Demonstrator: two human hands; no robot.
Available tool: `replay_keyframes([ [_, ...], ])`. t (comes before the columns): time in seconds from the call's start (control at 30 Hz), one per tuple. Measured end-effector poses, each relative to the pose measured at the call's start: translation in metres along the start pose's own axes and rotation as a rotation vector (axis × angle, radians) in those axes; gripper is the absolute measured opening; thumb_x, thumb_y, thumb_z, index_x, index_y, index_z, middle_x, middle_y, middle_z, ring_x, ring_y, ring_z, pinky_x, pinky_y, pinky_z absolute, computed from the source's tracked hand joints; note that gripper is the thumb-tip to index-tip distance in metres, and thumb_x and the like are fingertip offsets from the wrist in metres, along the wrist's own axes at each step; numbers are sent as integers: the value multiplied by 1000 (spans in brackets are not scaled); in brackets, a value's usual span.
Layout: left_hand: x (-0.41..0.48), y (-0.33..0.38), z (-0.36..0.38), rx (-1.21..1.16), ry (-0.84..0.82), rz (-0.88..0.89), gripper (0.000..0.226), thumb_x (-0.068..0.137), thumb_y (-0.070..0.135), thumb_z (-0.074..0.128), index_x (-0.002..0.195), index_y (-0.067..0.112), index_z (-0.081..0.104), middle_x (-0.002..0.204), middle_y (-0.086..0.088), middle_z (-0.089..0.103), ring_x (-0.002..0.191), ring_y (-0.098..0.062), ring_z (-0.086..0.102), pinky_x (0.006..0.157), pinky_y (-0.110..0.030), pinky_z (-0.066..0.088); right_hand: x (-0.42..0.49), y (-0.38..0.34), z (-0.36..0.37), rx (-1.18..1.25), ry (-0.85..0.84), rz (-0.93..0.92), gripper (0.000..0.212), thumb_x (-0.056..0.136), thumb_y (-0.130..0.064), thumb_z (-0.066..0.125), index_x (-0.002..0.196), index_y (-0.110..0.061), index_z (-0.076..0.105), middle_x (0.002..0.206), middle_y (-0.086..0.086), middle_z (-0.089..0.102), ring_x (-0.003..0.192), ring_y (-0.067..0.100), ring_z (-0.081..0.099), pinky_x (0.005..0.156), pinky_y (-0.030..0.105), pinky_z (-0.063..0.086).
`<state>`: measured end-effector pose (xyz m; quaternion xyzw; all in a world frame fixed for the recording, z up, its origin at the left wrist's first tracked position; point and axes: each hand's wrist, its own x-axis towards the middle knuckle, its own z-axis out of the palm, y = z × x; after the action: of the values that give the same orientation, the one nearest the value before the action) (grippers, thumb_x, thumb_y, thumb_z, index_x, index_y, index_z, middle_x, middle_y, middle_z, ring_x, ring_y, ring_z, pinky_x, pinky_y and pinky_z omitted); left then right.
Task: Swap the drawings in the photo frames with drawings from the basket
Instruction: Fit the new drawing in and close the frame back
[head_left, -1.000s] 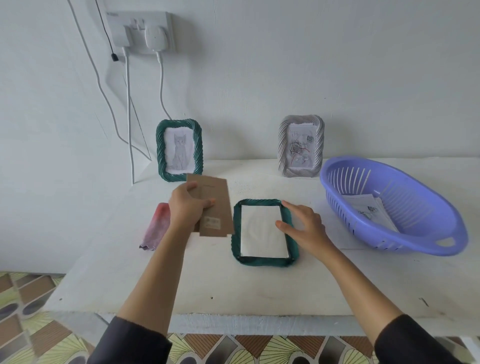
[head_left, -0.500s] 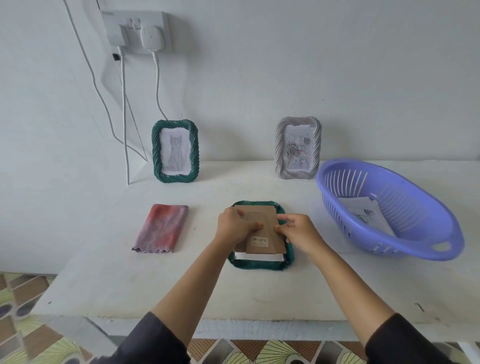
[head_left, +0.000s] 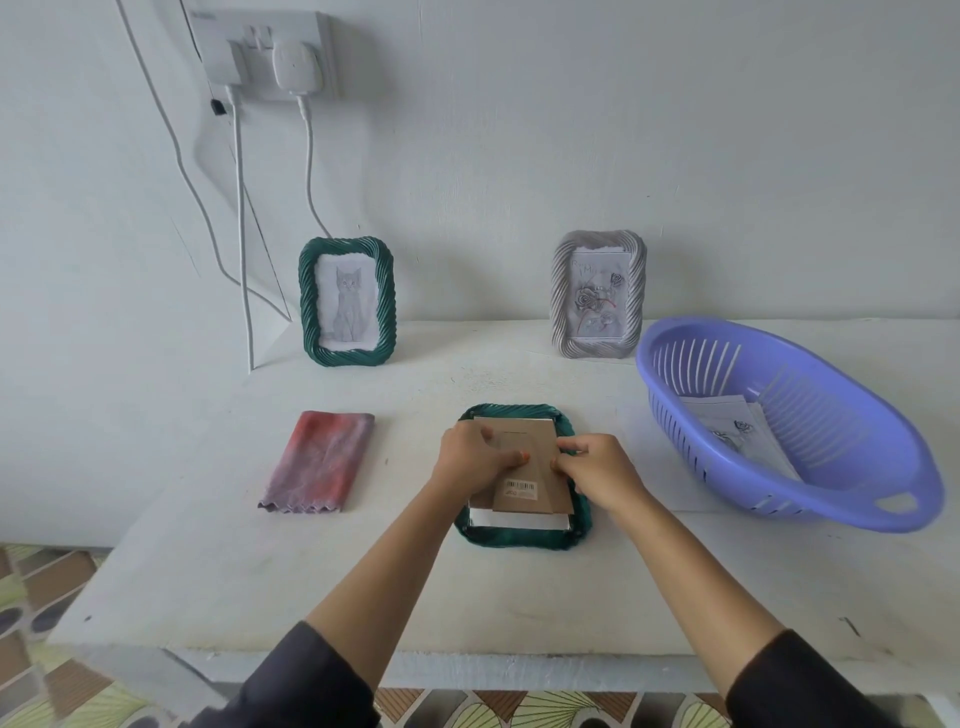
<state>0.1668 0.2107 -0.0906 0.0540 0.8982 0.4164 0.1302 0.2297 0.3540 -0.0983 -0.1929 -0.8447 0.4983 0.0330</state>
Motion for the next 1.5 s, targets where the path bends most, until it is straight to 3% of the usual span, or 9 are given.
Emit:
replay_keyframes([
  [0.1,1,-2,1,5,14,8,68,73,38,75,128,6,51,128,-9,54,116,-23,51,91,-29,42,1,-1,1,-12,13,18,23,77,-11,54,86,-18,74,86,11,73,69,20,57,65,28,41],
  [0.27,1,-5,4,50,38,49,64,74,40,72,126,8,53,127,-8,53,119,-22,46,87,-25,36,4,-3,2,-90,-3,45,27,78,-13,53,92,-23,74,83,4,72,76,21,61,66,27,43],
  [0.47,-1,-4,2,160,20,87,55,75,45,69,117,11,58,114,-7,49,113,-22,47,79,-23,31,5,-7,1,-181,-29,47,26,78,-13,50,90,-15,73,82,9,71,67,19,54,60,26,37],
  [0.7,-1,-4,-1,277,27,107,53,76,51,65,115,14,60,123,-9,49,114,-24,46,79,-28,36,7,-13,3,-300,3,73,17,78,-11,50,75,1,61,71,6,49,67,21,43,59,28,29],
  [0.83,-1,-4,-2,288,26,114,55,76,51,66,115,14,60,123,-9,50,114,-24,46,84,-32,41,7,-20,4,-447,27,78,13,81,-15,48,70,-11,53,74,5,52,69,27,47,55,25,31],
  [0.93,-2,-4,-2,293,29,111,56,76,51,66,116,14,59,124,-8,49,114,-24,46,85,-33,41,9,-23,7,-542,62,65,23,83,-16,46,62,-16,38,77,5,50,72,27,46,50,24,29],
  [1.03,-3,-4,-2,303,32,110,55,76,52,65,116,15,60,123,-8,49,113,-24,46,83,-32,41,10,-26,9,-600,90,52,10,86,-18,45,85,-11,53,92,9,59,85,30,57,63,28,37],
  [1.1,-4,-4,-1,305,34,112,53,76,52,65,114,15,61,121,-9,50,112,-24,47,82,-32,41,11,-26,11,-630,101,41,15,87,-18,45,95,-10,55,101,9,62,94,31,59,67,29,38],
  [1.5,-6,-4,2,328,45,102,55,75,53,64,115,14,60,120,-9,50,112,-24,49,82,-33,42,13,-21,10,-635,103,33,23,87,-18,43,105,-12,55,107,9,62,98,30,59,71,30,41],
])
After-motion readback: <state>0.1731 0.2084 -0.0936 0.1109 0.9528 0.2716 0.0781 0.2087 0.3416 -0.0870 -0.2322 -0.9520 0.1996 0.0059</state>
